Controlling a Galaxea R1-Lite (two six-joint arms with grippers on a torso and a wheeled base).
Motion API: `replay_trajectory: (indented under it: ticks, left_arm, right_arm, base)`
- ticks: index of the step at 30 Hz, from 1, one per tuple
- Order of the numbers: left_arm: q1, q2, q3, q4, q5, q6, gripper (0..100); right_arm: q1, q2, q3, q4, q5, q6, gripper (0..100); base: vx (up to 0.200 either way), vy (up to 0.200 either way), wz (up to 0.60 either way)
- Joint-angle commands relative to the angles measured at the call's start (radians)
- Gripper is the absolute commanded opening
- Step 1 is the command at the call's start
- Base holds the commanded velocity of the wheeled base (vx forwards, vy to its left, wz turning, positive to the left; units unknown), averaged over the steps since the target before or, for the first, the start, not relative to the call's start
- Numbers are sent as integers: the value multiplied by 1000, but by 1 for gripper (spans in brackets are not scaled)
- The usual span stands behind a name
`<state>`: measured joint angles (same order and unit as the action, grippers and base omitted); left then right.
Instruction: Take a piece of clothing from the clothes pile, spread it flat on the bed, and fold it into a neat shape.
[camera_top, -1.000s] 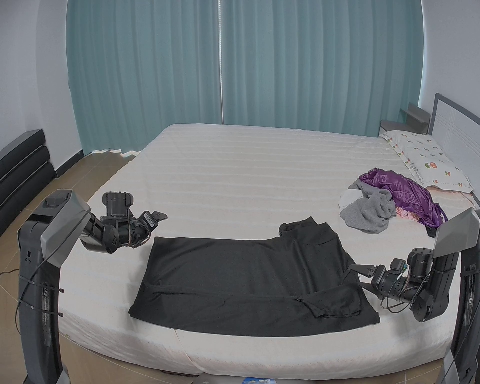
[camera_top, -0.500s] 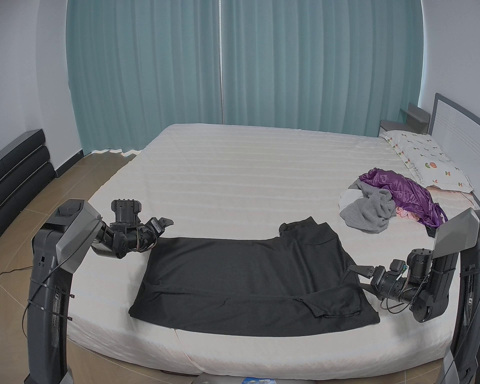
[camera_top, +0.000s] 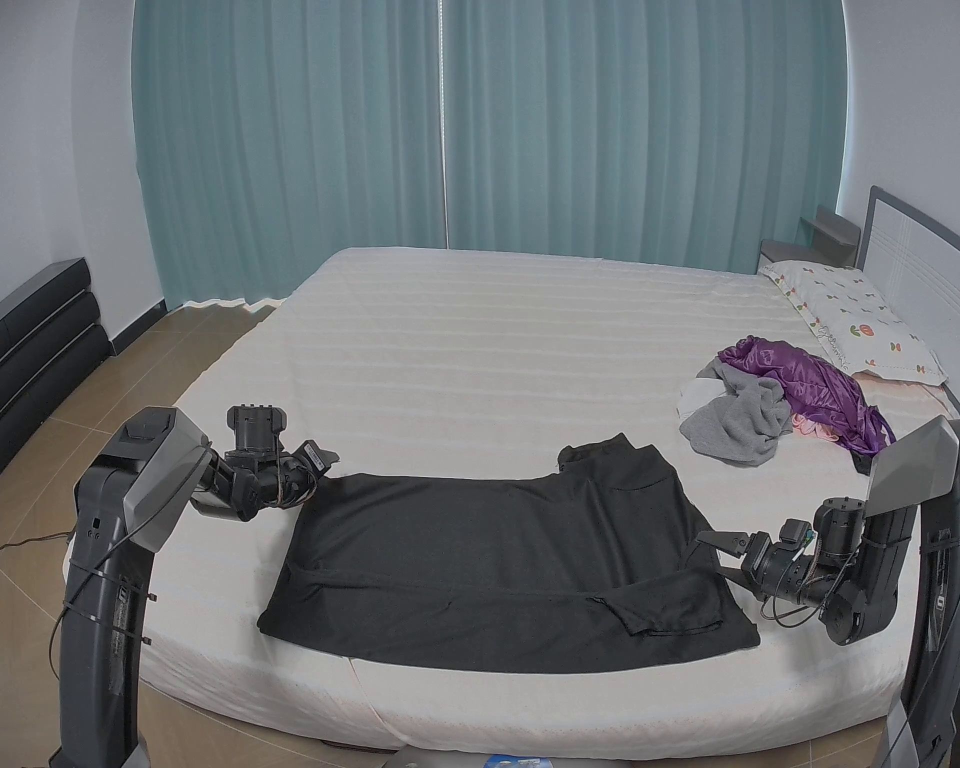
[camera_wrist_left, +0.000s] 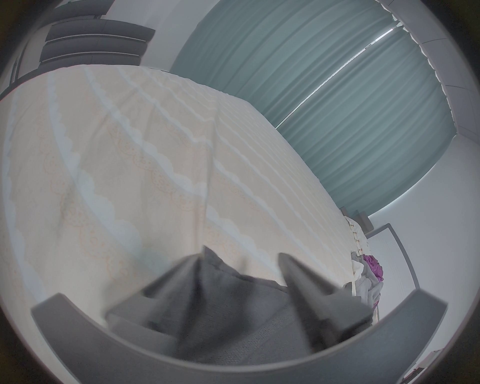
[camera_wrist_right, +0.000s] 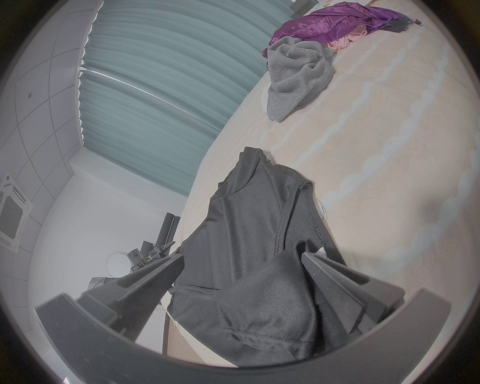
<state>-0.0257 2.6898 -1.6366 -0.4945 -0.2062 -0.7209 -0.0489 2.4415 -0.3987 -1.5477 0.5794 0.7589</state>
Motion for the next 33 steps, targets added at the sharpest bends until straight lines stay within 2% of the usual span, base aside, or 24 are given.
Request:
replay_trajectory:
  ticks: [1, 6, 13, 23, 28, 31, 33]
  left_arm:
    - [3, 8, -5, -1, 4, 0, 0]
    - [7, 25, -35, 1, 96, -2, 0]
    - [9, 24, -37, -9, 182, -6, 0]
    - [7, 21, -35, -16, 195, -32, 0]
    - [7, 21, -34, -15, 194, -34, 0]
    - [7, 21, -29, -15, 194, -34, 0]
    - [7, 18, -28, -15, 194, -35, 0]
  right_arm:
    - [0, 1, 0, 0, 0, -1, 100]
    - [0, 1, 0, 0, 0, -1, 100]
    - [0, 1, 0, 0, 0, -1, 100]
    - [0, 2, -2, 0, -3, -1, 100]
    - [1, 1, -23, 8, -30, 2, 100]
    - [43, -4, -80, 27, -122, 2, 100]
    - [83, -9, -160, 93, -220, -3, 100]
  base:
    - [0, 0, 0]
    - [0, 0, 0]
    - [0, 0, 0]
    - [0, 0, 0]
    - [0, 0, 0]
    - [0, 0, 0]
    - [0, 0, 0]
